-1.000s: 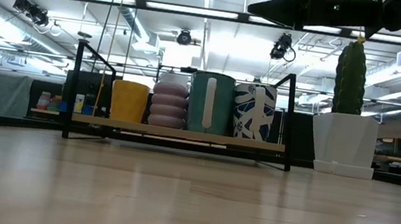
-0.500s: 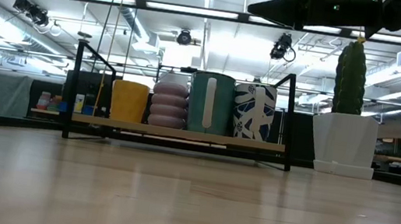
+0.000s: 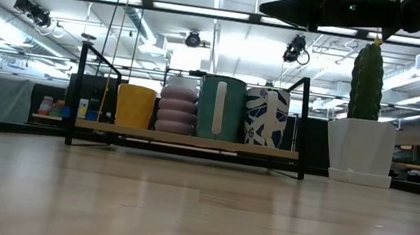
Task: Place coffee mugs
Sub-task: Put the light green mug on the shelf
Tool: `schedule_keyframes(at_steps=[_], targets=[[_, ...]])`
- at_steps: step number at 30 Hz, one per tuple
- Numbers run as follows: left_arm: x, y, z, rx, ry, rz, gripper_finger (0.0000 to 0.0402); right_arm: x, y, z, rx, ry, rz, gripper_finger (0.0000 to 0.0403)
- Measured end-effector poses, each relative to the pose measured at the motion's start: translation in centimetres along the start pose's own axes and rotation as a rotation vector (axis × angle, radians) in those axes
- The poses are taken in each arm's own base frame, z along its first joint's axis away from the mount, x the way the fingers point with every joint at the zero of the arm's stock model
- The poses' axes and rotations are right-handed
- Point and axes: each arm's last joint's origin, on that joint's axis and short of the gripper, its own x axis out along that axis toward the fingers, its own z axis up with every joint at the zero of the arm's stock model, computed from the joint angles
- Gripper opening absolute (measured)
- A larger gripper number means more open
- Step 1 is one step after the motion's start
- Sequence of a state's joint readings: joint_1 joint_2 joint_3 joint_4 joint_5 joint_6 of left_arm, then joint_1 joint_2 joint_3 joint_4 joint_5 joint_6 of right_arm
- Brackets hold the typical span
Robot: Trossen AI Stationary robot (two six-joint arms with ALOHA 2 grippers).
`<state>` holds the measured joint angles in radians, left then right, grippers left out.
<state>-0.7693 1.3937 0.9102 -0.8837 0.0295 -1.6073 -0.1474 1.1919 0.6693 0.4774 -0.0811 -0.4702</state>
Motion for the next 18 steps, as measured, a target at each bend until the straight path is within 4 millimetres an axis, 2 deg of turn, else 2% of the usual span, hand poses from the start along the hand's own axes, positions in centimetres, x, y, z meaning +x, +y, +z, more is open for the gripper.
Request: schedule_keyframes(at_steps=[6,11,18], targets=[[0.0,-0.1,1.4,-0.008,-0.008,-0.008,0.0025,0.0,0.0,0.0,0.003,0.001,0.000,0.0105],[-0.1,0.0,2.6,0.005,-0.033,-0.009,0.0022,0.0,0.0,-0.1,0.008,0.006,0.004,0.0105],[-0.3,0.3,5.1,0.141,-0.030,-0.014,0.0028,0.0,0.3,0.0,0.072,-0.023,0.069,0.0105]])
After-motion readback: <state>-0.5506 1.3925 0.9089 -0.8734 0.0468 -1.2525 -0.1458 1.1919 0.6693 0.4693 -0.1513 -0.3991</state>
